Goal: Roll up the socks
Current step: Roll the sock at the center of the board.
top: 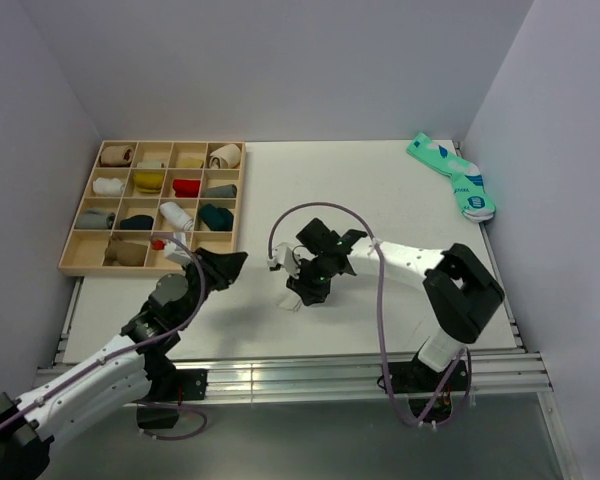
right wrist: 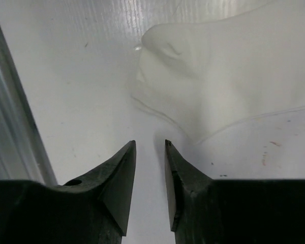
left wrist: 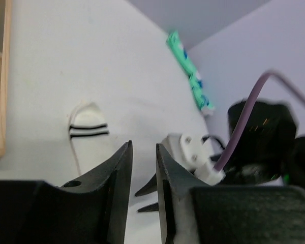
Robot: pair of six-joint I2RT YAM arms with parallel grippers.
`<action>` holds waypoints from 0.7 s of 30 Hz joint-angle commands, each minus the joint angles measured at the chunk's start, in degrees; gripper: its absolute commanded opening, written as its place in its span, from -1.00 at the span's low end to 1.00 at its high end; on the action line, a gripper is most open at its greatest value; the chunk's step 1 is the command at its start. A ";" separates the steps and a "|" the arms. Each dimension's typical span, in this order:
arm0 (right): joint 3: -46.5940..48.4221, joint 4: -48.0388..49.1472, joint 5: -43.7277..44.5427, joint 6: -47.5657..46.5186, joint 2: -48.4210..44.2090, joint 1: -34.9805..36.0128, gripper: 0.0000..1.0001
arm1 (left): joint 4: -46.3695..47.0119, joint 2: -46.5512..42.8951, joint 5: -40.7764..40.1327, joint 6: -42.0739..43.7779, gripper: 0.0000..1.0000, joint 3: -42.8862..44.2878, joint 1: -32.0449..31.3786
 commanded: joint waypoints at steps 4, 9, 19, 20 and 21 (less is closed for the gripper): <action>-7.16 13.89 6.50 -6.31 -8.65 2.62 -0.21 | -22.01 -3.70 -11.86 -2.52 -0.35 15.92 0.66; -11.72 18.02 10.01 -11.76 -11.56 4.90 -0.16 | -29.23 0.51 -7.32 -0.94 -0.28 25.24 4.09; -18.06 26.11 15.29 -17.74 -14.73 10.09 0.01 | -26.60 4.56 3.69 1.79 -0.26 27.45 14.46; -18.59 26.64 16.07 -18.44 -14.82 10.62 0.02 | -26.42 4.65 4.04 1.96 -0.26 27.19 14.82; -18.77 26.99 16.34 -18.62 -14.73 11.06 0.02 | -26.33 4.74 4.31 2.05 -0.26 27.10 15.08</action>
